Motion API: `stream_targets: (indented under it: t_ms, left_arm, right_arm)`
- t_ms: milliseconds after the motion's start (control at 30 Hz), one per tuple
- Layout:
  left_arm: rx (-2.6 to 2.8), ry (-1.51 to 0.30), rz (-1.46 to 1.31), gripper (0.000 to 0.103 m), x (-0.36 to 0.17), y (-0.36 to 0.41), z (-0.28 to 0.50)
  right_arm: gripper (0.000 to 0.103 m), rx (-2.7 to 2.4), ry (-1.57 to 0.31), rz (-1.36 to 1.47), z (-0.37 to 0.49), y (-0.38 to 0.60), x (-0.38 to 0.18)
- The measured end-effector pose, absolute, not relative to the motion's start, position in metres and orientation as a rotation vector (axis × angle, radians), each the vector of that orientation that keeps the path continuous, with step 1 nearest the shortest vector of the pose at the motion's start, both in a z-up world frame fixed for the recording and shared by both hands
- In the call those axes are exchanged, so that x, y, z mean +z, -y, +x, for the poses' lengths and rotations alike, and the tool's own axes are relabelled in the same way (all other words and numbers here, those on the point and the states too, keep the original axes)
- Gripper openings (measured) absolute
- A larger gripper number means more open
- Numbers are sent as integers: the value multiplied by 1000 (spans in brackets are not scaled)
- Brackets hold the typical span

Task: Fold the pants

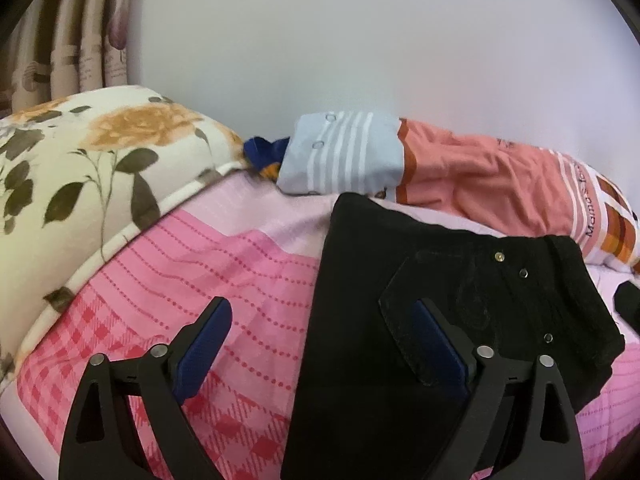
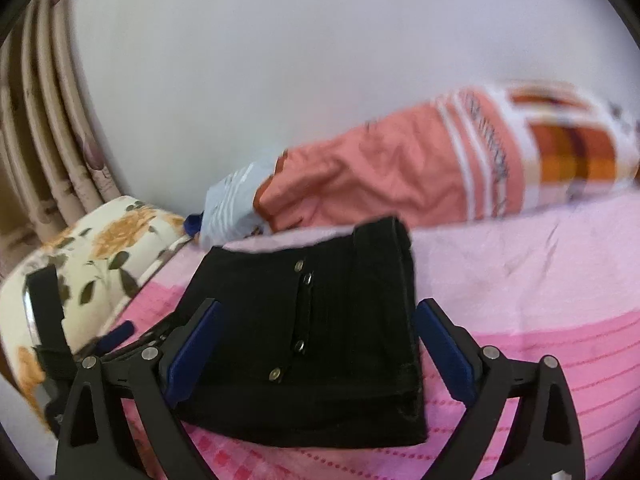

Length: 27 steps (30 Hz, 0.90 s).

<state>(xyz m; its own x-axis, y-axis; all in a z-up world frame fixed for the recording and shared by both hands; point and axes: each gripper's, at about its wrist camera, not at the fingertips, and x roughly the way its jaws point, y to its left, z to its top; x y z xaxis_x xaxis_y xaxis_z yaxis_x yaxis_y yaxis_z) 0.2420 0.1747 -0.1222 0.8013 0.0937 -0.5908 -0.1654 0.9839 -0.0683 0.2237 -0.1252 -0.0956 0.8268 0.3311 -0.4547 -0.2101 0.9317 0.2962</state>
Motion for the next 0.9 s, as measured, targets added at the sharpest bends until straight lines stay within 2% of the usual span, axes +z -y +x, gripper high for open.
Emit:
stream_targets:
  t_ms: [100, 167, 433, 900]
  left_arm:
    - [148, -632, -99, 97, -122, -172, 244]
    - [150, -625, -83, 97, -122, -169, 242]
    - [140, -623, -68, 97, -121, -166, 243]
    - [153, -640, -34, 100, -122, -161, 245]
  right_arm:
    - [102, 301, -442, 208, 210, 117, -83]
    - [102, 319, -425, 185, 205, 110, -79]
    - [102, 355, -587, 253, 219, 104, -108]
    - [102, 375, -563, 262, 216, 106, -105]
